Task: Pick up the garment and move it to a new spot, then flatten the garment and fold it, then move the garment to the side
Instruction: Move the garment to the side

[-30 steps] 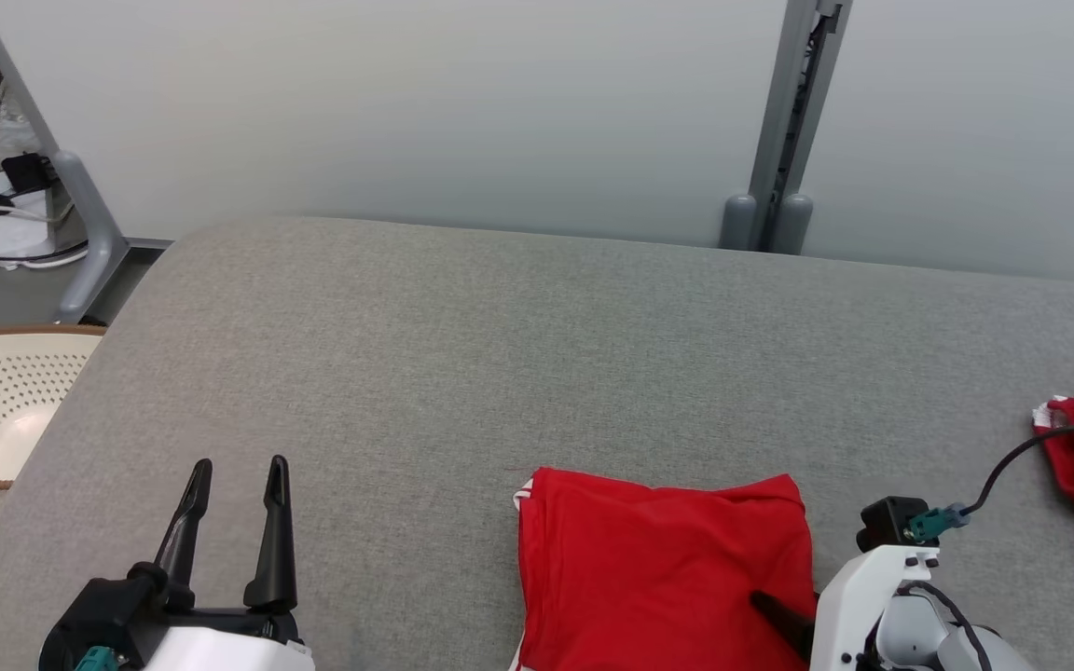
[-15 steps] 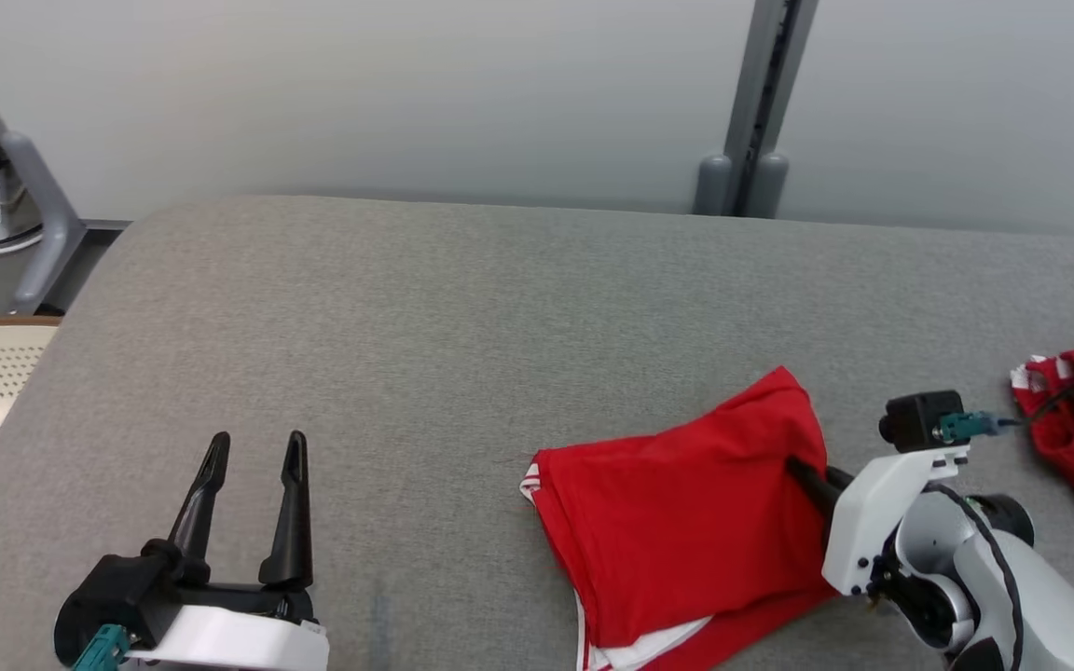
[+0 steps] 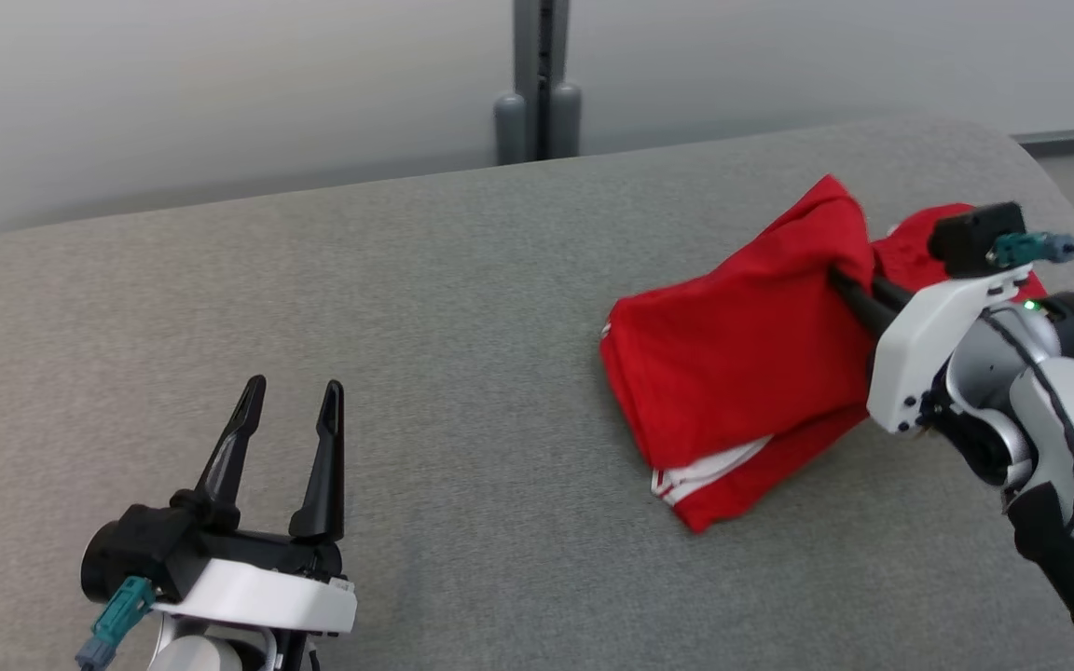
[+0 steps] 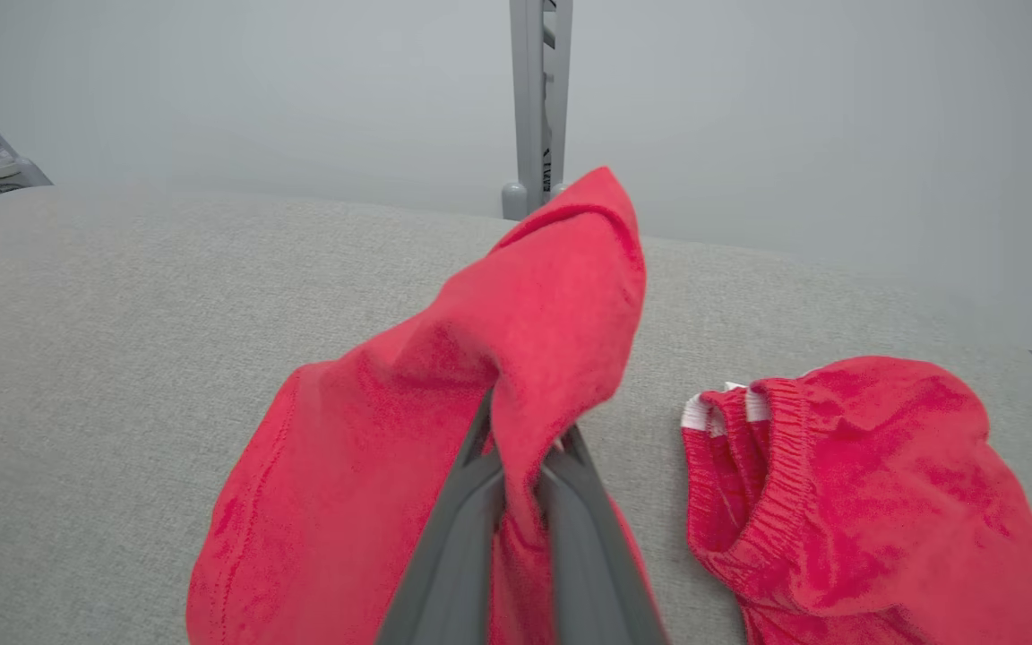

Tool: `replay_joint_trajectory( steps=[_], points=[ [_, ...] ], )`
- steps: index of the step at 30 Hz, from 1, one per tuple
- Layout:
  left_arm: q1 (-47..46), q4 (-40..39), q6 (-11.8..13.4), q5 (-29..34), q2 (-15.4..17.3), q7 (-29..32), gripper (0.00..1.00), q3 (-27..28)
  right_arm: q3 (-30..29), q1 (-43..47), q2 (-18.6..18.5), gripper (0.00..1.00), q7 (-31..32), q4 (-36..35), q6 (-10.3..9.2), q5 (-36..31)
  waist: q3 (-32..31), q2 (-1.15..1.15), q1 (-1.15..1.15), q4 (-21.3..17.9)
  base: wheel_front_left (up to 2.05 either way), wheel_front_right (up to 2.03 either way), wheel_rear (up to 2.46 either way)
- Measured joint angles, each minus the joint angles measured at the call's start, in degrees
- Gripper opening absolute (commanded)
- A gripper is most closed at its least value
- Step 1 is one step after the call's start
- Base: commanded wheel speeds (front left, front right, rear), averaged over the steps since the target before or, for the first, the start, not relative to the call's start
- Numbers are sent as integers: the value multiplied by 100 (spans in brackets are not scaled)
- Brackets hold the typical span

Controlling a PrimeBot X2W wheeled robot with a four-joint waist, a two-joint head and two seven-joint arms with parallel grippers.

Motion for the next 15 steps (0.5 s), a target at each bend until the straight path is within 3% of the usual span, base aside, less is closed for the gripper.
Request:
replay_joint_trajectory(
  steps=[8, 15],
  points=[
    [-377, 35, -26, 102, 158, -1, 100, -111, 53, -850, -269, 0, -321, 374, 0, 169, 521, 0, 0, -699, 0, 0, 0],
    [-598, 125, -44, 104, 354, -1, 100, -287, 156, -1521, -522, 0, -665, 1281, 0, -5, 1029, 0, 0, -1001, 0, 0, 0]
  ],
)
